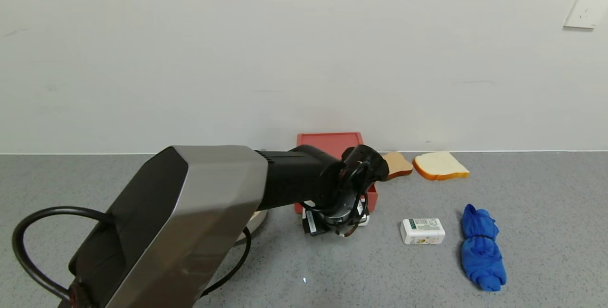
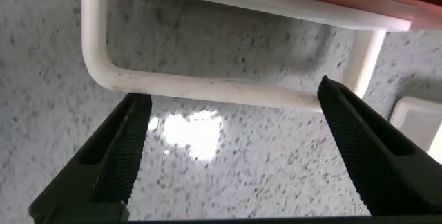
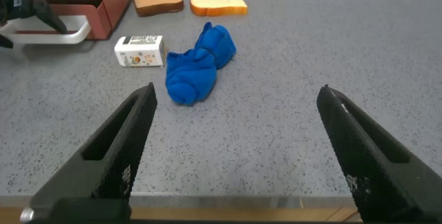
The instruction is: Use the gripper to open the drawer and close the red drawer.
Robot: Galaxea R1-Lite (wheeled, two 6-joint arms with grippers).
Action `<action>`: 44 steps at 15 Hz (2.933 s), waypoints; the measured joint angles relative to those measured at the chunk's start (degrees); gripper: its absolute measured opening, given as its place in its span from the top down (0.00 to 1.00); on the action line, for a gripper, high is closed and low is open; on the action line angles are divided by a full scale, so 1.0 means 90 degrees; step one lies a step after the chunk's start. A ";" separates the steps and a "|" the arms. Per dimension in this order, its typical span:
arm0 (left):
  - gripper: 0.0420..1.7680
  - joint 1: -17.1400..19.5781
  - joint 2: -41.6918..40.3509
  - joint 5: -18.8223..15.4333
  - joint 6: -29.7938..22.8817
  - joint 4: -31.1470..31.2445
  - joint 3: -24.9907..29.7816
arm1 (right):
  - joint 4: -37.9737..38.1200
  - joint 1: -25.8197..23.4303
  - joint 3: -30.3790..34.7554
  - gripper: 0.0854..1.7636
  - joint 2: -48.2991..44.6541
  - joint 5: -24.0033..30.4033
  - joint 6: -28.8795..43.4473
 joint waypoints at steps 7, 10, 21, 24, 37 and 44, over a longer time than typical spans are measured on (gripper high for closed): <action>0.03 0.0157 0.0051 -0.0043 0.0539 -0.0520 0.0000 | 0.0000 -0.0003 0.0000 0.03 0.0000 -0.0003 -0.0001; 0.03 0.0176 0.0091 -0.0108 0.0656 -0.0664 -0.0003 | 0.0003 0.0000 0.0003 0.03 0.0000 -0.0003 0.0000; 0.03 0.0301 0.0171 -0.0126 0.0744 -0.0722 -0.0003 | 0.0003 0.0000 0.0000 0.03 0.0000 -0.0003 0.0000; 0.03 0.0279 0.0161 -0.0111 0.0744 -0.0620 0.0024 | 0.0003 0.0000 0.0000 0.03 0.0000 0.0000 0.0000; 0.03 0.0114 -0.1403 -0.0267 0.1504 0.0271 0.0469 | 0.0000 0.0000 0.0000 0.03 0.0000 0.0000 -0.0001; 0.03 0.0298 -0.3256 -0.1480 0.2649 -0.0348 0.1843 | -0.0005 -0.0003 0.0000 0.03 0.0000 -0.0003 0.0000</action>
